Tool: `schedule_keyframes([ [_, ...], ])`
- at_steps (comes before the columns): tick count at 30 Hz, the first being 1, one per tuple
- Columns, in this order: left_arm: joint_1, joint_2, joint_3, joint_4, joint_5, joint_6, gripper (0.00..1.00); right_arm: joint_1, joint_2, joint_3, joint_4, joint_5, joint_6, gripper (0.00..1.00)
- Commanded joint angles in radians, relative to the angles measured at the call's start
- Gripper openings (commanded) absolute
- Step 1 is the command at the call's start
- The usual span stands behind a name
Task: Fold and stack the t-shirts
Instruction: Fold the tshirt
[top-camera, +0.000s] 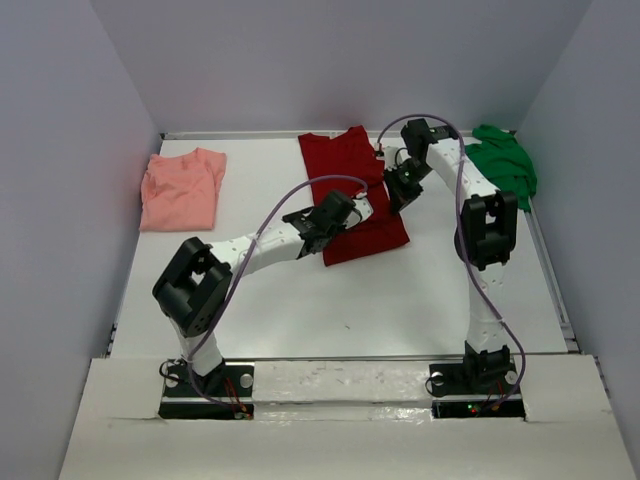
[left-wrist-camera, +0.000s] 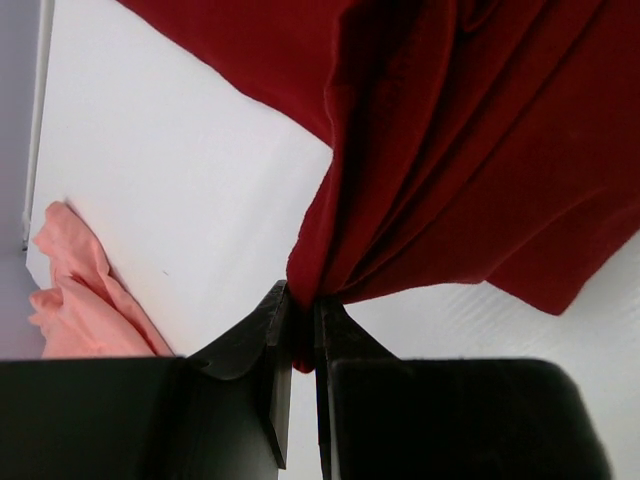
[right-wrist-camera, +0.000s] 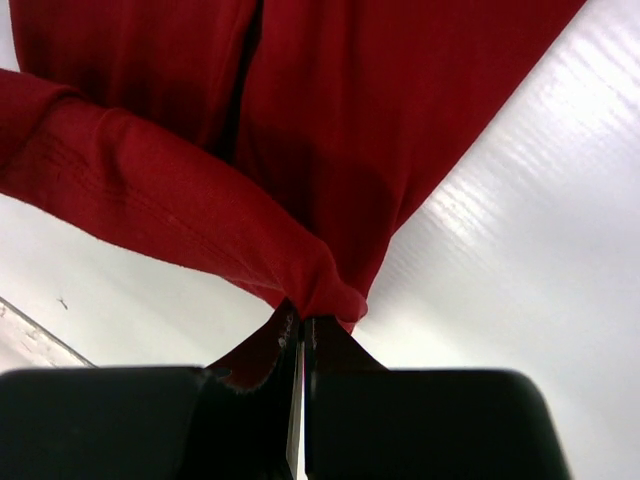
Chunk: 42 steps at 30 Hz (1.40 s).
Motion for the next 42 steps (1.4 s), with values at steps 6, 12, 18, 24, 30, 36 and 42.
schedule_keyframes([
  [6,0.017,0.055,0.119,0.094,-0.104,0.035,0.00,-0.010,0.056,0.164,0.033,0.008,-0.001,0.00],
  [12,0.017,0.105,0.148,0.094,-0.127,0.042,0.00,-0.019,0.076,0.198,0.047,0.000,-0.004,0.00],
  [18,0.018,0.142,0.166,0.111,-0.151,0.048,0.00,-0.028,0.127,0.242,0.044,-0.007,-0.010,0.00],
  [24,0.030,0.194,0.202,0.152,-0.194,0.056,0.00,-0.037,0.164,0.297,0.061,0.005,-0.021,0.00],
  [30,0.061,0.246,0.275,0.158,-0.205,0.052,0.00,-0.047,0.168,0.291,0.096,-0.003,-0.028,0.00],
  [36,0.063,0.291,0.317,0.192,-0.253,0.079,0.00,-0.056,0.177,0.291,0.127,-0.023,-0.030,0.00],
  [42,0.061,0.326,0.326,0.223,-0.262,0.098,0.00,-0.056,0.203,0.302,0.139,-0.024,-0.031,0.00],
])
